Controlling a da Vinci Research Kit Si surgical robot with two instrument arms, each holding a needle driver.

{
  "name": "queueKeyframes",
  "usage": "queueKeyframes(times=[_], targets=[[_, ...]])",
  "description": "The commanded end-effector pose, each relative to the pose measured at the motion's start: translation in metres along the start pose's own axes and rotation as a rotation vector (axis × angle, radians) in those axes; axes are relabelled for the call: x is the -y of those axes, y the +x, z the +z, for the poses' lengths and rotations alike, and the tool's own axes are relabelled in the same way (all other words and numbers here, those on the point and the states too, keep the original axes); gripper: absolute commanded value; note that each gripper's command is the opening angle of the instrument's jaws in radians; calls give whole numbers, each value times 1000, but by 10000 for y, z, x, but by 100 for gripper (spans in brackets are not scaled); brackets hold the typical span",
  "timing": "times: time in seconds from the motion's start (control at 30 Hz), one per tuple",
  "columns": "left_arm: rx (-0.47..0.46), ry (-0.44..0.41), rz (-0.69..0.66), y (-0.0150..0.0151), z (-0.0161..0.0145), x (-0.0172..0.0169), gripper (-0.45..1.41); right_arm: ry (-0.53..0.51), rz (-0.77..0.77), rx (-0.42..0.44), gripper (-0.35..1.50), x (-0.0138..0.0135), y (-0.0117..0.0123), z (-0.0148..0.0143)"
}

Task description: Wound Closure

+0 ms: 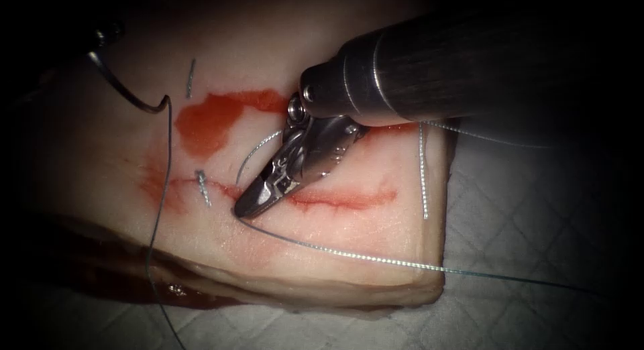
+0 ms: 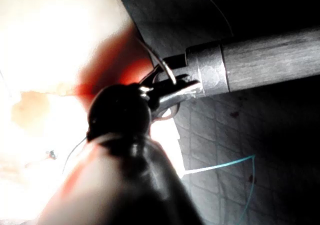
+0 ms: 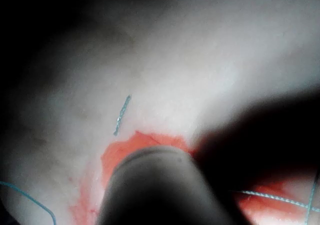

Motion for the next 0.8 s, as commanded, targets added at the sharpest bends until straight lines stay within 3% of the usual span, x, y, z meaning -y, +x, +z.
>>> queueKeyframes(times=[0.03, 0.17, 0.27, 0.4, 0.43, 0.47, 0.5, 0.6, 0.8], targets=[[0, 1, 1, 2, 4, -6, -45, -1, -4, 2, 36, -4, -10, 10], [0, 1, 1, 2, 4, -6, -45, 0, -3, 6, 58, -6, -12, 16], [0, 1, 1, 2, 4, -6, -45, -1, -1, 13, 91, -8, -15, 20], [0, 1, 1, 2, 4, -6, -45, -1, 0, 15, 91, -9, -17, 22], [0, 1, 1, 2, 4, -6, -45, -1, 0, 15, 88, -9, -17, 23], [0, 1, 1, 2, 4, -6, -45, -1, 0, 15, 73, -9, -17, 23], [0, 1, 1, 2, 4, -5, -45, -1, 0, 18, 31, -8, -18, 22], [0, 1, 1, 2, 4, -5, -45, 2, -2, -10, -30, -5, -22, 22], [1, 1, 0, 2, 4, -3, -45, 5, -12, -53, -35, 4, -12, 14]])
